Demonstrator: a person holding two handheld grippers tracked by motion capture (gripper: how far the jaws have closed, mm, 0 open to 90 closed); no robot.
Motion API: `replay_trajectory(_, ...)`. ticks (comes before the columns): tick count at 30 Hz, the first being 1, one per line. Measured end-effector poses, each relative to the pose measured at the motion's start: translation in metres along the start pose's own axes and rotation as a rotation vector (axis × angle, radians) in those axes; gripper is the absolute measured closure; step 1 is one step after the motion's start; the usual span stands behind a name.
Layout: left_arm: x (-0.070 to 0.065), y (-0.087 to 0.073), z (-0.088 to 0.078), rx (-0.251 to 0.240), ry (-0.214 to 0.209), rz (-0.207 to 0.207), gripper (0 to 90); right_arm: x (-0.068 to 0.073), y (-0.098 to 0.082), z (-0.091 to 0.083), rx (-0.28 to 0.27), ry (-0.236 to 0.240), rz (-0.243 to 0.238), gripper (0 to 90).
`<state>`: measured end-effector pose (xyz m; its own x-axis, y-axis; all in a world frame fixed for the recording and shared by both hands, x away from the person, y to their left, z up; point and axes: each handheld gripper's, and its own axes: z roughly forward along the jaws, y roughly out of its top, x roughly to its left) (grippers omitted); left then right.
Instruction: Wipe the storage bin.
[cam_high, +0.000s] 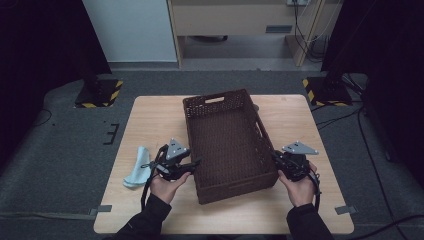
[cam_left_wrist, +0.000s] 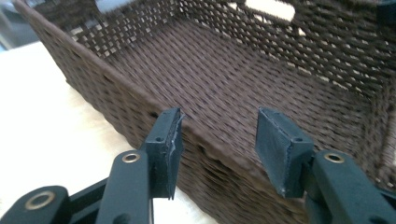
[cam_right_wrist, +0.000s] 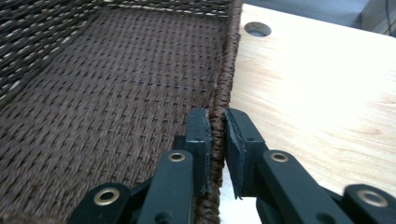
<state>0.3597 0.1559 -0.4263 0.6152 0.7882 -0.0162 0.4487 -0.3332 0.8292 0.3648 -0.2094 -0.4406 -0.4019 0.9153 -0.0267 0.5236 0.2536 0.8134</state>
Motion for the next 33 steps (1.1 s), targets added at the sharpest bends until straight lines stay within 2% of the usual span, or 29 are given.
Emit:
replay_trajectory(3, -0.001, -0.002, 0.006, 0.019, -0.003, 0.007, 49.6, -0.003, 0.001, 0.004, -0.008, -0.022, 0.002, 80.3)
replay_trajectory(4, -0.001, -0.003, 0.008, 0.022, -0.012, 0.004, 49.9, -0.003, 0.000, 0.004, -0.009, -0.024, 0.001, 79.0)
replay_trajectory(7, -0.003, -0.003, 0.008, 0.022, -0.001, 0.012, 50.1, -0.002, -0.001, 0.004, -0.001, -0.028, 0.006, 70.5)
replay_trajectory(8, -0.003, -0.003, 0.007, 0.019, -0.003, 0.009, 50.4, -0.002, -0.002, 0.003, -0.002, -0.027, 0.011, 70.2)
replay_trajectory(12, -0.007, -0.005, 0.007, 0.012, 0.001, 0.005, 50.3, -0.004, -0.004, -0.004, 0.003, -0.015, 0.024, 77.3)
replay_trajectory(15, -0.012, -0.004, 0.006, 0.011, -0.015, 0.016, 48.9, -0.005, -0.002, -0.002, 0.008, -0.031, 0.020, 80.9)
replay_trajectory(19, -0.016, -0.001, 0.005, 0.010, -0.056, 0.026, 47.7, -0.013, -0.001, 0.005, 0.004, -0.058, 0.021, 80.4)
replay_trajectory(22, -0.017, 0.000, 0.002, 0.002, -0.064, 0.031, 47.8, -0.018, -0.001, 0.005, -0.004, -0.073, 0.027, 76.1)
replay_trajectory(27, -0.010, 0.001, -0.005, -0.011, -0.054, 0.017, 46.1, -0.016, 0.002, -0.010, -0.047, -0.056, 0.033, 69.2)
replay_trajectory(30, -0.004, -0.001, -0.009, -0.013, -0.044, 0.011, 46.2, -0.013, 0.001, -0.019, -0.041, -0.080, 0.022, 73.0)
replay_trajectory(33, 0.002, -0.002, -0.010, -0.008, -0.038, -0.003, 45.6, -0.014, -0.001, -0.017, -0.014, -0.093, 0.024, 76.9)
